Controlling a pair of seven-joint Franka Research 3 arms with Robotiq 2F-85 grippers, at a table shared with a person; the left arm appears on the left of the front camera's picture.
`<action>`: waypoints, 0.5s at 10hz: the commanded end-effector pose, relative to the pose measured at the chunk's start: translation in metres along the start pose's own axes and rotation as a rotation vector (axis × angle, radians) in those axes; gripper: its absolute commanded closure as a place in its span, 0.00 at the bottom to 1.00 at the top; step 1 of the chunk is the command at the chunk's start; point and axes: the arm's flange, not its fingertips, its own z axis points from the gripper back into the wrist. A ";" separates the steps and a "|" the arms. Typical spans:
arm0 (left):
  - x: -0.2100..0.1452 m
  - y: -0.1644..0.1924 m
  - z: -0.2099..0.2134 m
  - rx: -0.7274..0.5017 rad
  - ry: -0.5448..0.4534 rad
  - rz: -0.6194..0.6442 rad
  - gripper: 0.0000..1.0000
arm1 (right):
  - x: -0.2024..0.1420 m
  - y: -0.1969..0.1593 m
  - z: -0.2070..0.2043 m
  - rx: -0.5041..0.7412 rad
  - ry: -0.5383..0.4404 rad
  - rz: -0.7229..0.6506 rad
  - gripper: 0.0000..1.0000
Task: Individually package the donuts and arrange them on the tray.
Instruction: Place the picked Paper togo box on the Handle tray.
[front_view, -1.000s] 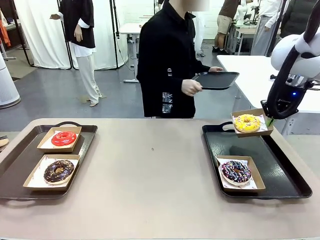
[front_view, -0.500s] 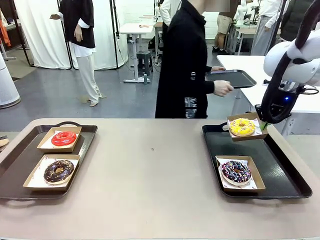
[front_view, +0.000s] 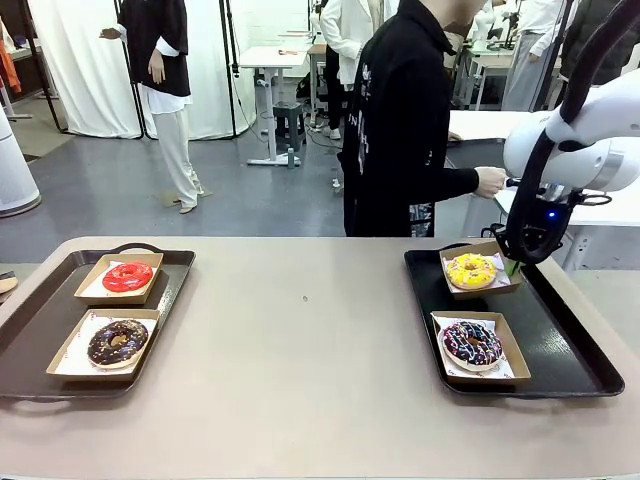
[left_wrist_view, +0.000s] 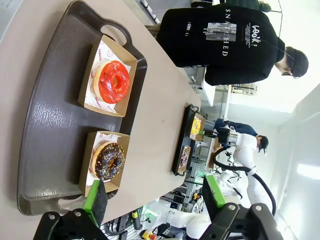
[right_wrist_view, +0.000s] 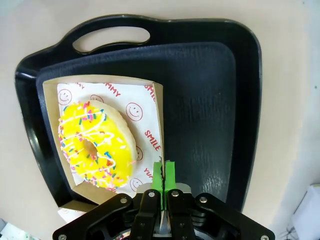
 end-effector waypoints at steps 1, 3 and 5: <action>-0.002 -0.001 0.002 -0.014 -0.001 -0.004 0.00 | -0.001 0.002 -0.010 -0.042 -0.013 -0.006 0.99; -0.002 -0.001 0.002 -0.014 -0.001 -0.004 0.00 | -0.002 0.003 -0.012 -0.051 -0.005 0.005 0.39; -0.002 -0.001 0.002 -0.014 -0.001 -0.004 0.00 | -0.003 0.001 -0.010 -0.050 -0.003 0.007 0.38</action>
